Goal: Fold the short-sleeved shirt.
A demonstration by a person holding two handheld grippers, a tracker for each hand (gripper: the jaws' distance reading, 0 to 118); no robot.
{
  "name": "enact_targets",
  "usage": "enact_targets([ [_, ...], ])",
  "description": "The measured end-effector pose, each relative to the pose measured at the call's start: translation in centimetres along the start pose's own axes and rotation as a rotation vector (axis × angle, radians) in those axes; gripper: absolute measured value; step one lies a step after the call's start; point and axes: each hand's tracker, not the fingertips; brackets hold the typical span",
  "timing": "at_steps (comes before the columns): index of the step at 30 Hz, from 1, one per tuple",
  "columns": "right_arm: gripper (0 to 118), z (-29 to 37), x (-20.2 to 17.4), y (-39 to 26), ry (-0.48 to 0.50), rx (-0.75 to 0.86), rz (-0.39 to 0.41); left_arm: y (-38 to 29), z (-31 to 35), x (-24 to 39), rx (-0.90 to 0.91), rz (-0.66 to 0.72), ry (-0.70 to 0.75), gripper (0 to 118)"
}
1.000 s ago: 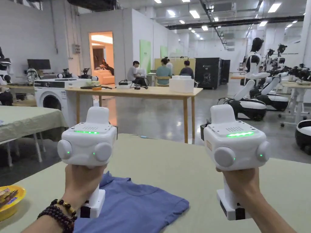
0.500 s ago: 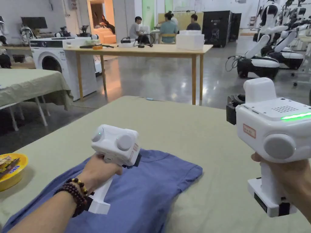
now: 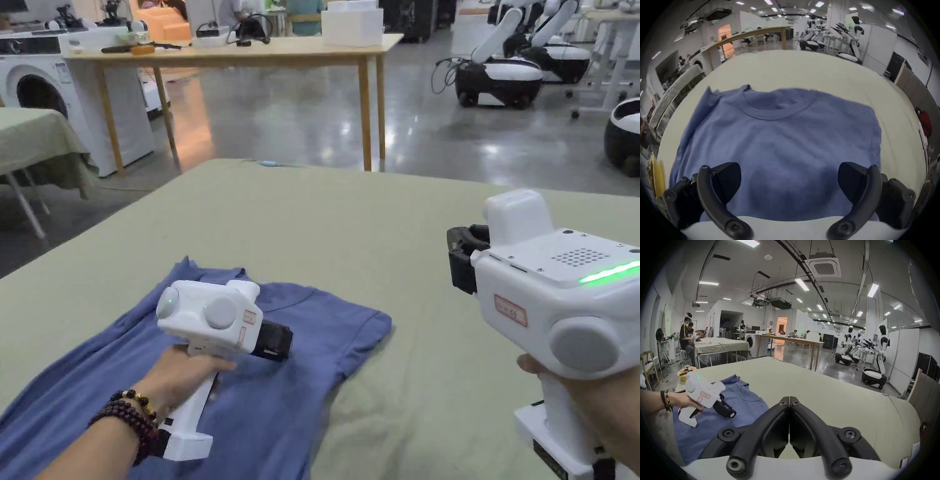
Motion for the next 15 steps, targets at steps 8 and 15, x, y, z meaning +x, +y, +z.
enact_targets([
  [8,1,0.4,0.2,-0.3,-0.008,-0.028,0.008,-1.5,-1.5,-0.4,-0.007,0.002,0.023,118],
  [15,1,0.9,-0.4,-0.6,-0.007,-0.041,0.016,-2.4,3.4,1.9,0.060,-0.039,-0.037,20],
])
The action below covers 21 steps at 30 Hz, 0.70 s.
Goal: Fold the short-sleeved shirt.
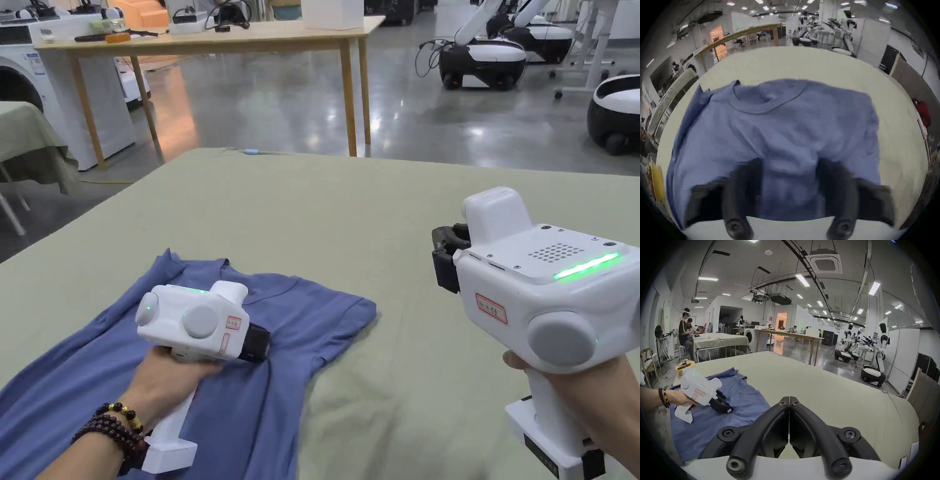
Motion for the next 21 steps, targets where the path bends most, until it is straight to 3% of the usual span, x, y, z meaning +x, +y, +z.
enact_targets([
  [1,1,-0.2,0.1,-0.1,-0.001,0.000,0.001,-0.2,0.6,0.1,0.003,0.001,0.005,0],
  [2,1,-0.1,0.1,0.0,0.000,-0.001,0.001,-0.2,1.1,-0.2,0.008,-0.011,0.067,0],
  [7,2,0.5,0.2,0.0,-0.004,-0.002,-0.004,0.5,0.9,-1.5,0.056,0.072,0.027,0],
  [10,2,1.3,1.1,0.0,-0.008,-0.005,-0.008,2.7,3.5,-0.3,0.134,0.020,0.026,0],
  [13,2,3.0,3.0,0.1,-0.030,0.005,-0.029,5.9,6.0,2.9,0.213,-0.027,-0.105,0],
  [21,2,11.8,11.1,0.6,-0.202,0.046,-0.082,17.3,14.8,17.3,0.498,-0.183,-0.384,0],
])
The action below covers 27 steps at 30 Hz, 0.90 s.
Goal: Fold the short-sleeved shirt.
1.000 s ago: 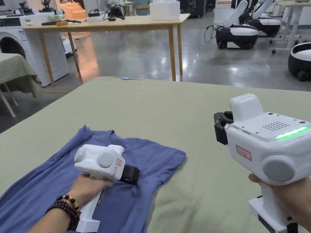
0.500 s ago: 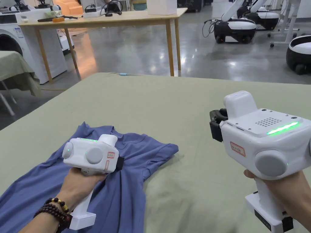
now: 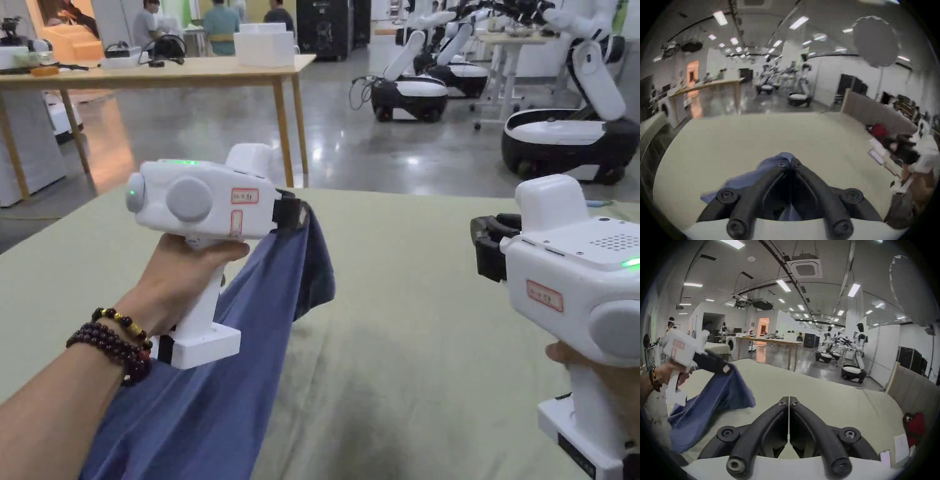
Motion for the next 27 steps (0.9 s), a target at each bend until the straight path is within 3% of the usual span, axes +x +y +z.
enact_targets([
  [6,2,7.8,8.2,0.5,-0.195,0.058,0.004,5.7,-5.4,14.9,0.015,-0.119,-0.270,0],
  [12,2,13.9,14.6,0.5,-0.359,0.071,-0.008,1.7,-14.4,29.3,-0.070,-0.149,-0.586,0],
  [15,2,15.6,16.6,-0.4,-0.415,0.057,-0.026,-4.6,-20.9,33.8,-0.248,-0.187,-0.592,0],
  [21,2,16.7,18.5,-3.2,-0.419,0.019,-0.072,-18.6,-28.4,37.9,-0.510,-0.262,-0.537,0],
  [27,2,16.7,19.0,-5.1,-0.411,-0.023,-0.074,-19.1,-29.1,36.6,-0.518,-0.209,-0.525,3],
])
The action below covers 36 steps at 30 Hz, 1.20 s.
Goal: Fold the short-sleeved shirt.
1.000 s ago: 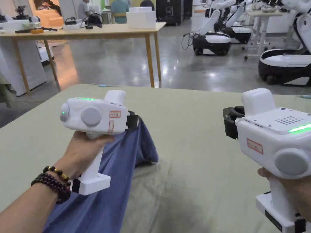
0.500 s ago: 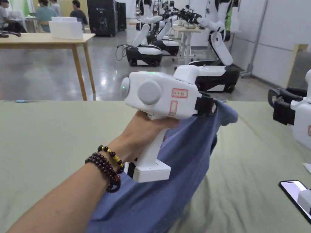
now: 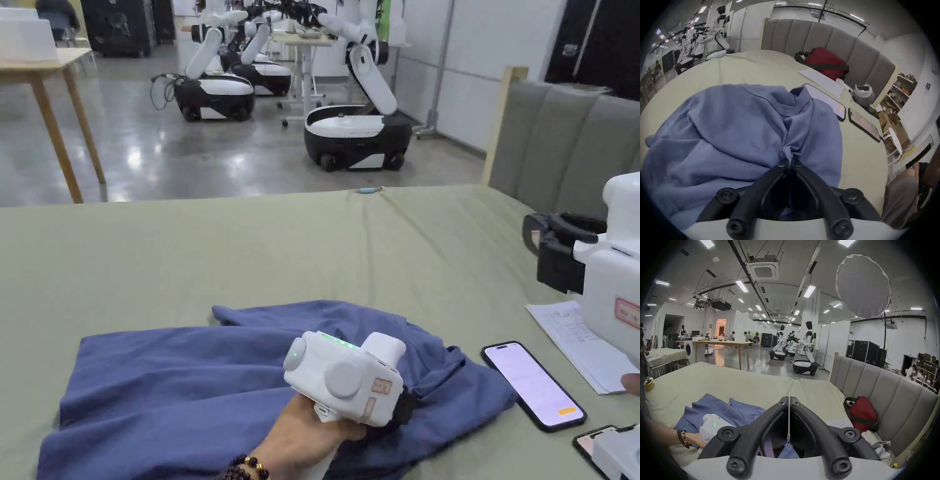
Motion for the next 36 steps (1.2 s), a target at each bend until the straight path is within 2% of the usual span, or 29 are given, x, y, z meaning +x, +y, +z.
enact_targets([
  [1,2,-0.1,0.1,-0.2,0.004,-0.002,-0.003,0.5,1.0,-0.3,0.024,-0.009,0.008,13],
  [3,2,-0.2,-0.3,-0.3,0.011,-0.005,-0.013,1.0,3.9,-0.4,0.061,-0.017,0.001,94],
  [4,2,-0.2,-0.5,-0.3,0.019,-0.003,-0.023,1.1,5.4,-0.9,0.066,-0.017,-0.006,118],
  [5,2,-0.2,-0.6,-0.4,0.029,0.001,-0.029,0.6,7.5,-1.5,0.150,0.018,-0.015,116],
  [6,2,-0.1,-0.9,-0.4,0.038,0.006,-0.033,0.9,10.1,-2.3,0.186,-0.024,0.023,116],
  [10,2,0.5,-2.4,-0.7,0.082,0.013,-0.034,-2.7,21.1,-5.9,0.314,0.024,0.186,114],
  [11,2,0.7,-2.8,-0.8,0.097,0.013,-0.034,-3.8,23.6,-6.9,0.339,0.046,0.230,105],
  [12,2,0.9,-3.2,-0.9,0.112,0.014,-0.033,-5.2,26.3,-8.4,0.369,0.069,0.285,86],
  [13,2,1.3,-3.8,-1.0,0.123,0.018,-0.032,-6.4,28.8,-9.8,0.394,0.090,0.340,51],
  [14,2,1.4,-4.2,-1.0,0.134,0.019,-0.032,-7.6,31.0,-11.0,0.402,0.100,0.423,0],
  [16,2,1.7,-5.1,-1.1,0.152,0.028,-0.029,-9.7,34.3,-13.1,0.404,0.157,0.533,0],
  [20,2,1.7,-6.4,-1.0,0.186,0.027,-0.024,-11.2,37.1,-16.9,0.367,0.249,0.569,0],
  [25,2,1.5,-7.1,-0.4,0.199,0.019,-0.025,-9.6,34.6,-22.0,0.318,0.300,0.588,0],
  [26,2,1.5,-7.2,-0.4,0.203,0.014,-0.028,-9.2,33.5,-23.3,0.268,0.306,0.593,5],
  [27,2,1.5,-7.2,-0.4,0.206,0.007,-0.025,-8.7,32.1,-25.2,0.198,0.322,0.607,22],
  [28,2,1.5,-7.2,-0.5,0.208,-0.001,-0.020,-8.5,31.0,-26.3,0.157,0.327,0.625,56],
  [29,2,1.5,-7.3,-0.5,0.197,-0.007,-0.012,-8.5,29.6,-27.5,0.078,0.343,0.638,102],
  [30,2,1.6,-7.3,-0.7,0.180,-0.012,-0.002,-8.6,28.5,-29.0,0.068,0.345,0.640,113],
  [34,2,1.5,-6.8,-1.2,0.170,-0.039,0.022,-9.1,25.3,-32.5,0.084,0.381,0.650,110],
  [36,2,1.4,-6.6,-1.4,0.155,-0.054,0.031,-9.9,23.6,-33.6,0.100,0.439,0.580,110],
])
